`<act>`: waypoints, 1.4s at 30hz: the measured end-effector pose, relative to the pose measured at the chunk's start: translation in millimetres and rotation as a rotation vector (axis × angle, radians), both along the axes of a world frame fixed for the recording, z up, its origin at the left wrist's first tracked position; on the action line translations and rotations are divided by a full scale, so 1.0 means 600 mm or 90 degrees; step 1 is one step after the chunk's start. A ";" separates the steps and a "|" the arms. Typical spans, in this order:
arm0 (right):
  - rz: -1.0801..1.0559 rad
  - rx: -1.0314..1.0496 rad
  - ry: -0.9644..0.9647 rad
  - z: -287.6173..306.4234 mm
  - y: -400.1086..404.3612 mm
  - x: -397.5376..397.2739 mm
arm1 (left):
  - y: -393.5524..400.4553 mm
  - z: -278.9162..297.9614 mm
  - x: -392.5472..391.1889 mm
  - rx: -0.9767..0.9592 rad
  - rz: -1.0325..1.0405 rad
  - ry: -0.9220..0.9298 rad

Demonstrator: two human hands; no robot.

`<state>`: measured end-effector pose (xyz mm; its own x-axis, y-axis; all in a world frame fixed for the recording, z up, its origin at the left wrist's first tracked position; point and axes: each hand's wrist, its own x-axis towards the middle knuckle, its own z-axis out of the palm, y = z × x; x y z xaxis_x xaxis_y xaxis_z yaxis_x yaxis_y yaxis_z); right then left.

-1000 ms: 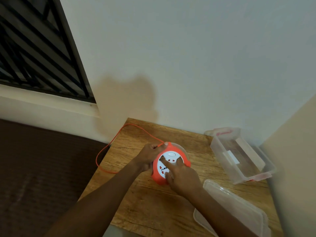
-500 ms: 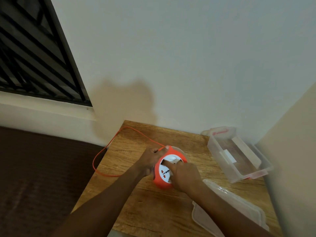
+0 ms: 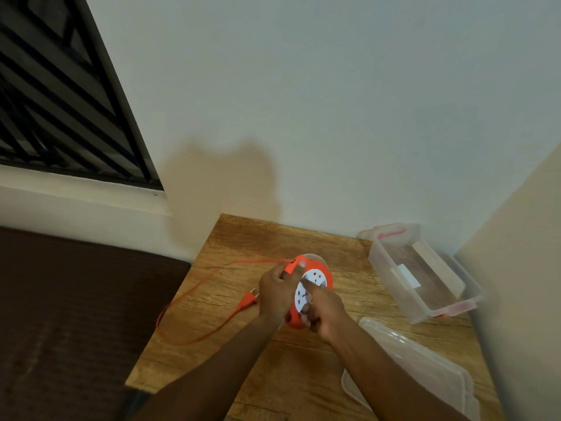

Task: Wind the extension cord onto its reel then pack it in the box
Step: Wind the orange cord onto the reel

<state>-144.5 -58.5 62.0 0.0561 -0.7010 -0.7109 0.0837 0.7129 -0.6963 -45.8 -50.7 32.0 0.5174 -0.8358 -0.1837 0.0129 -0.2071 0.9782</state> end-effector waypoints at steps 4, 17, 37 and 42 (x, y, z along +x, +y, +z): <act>0.046 0.010 -0.026 0.002 0.001 -0.006 | 0.002 0.003 0.019 0.003 -0.003 0.144; 0.939 -0.789 0.732 0.030 0.002 -0.045 | 0.004 -0.004 0.080 0.100 -0.180 0.181; 0.500 -0.409 0.431 -0.012 -0.010 -0.027 | 0.004 -0.002 0.063 0.050 -0.076 0.189; 0.124 -0.023 0.031 -0.037 0.011 -0.010 | 0.009 -0.014 0.029 0.046 -0.028 0.057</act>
<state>-150.4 -52.0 39.7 0.1594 -0.7059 -0.6901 -0.0872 0.6863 -0.7221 -28.3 -45.5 23.4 0.4588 -0.8402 -0.2890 0.0894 -0.2799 0.9559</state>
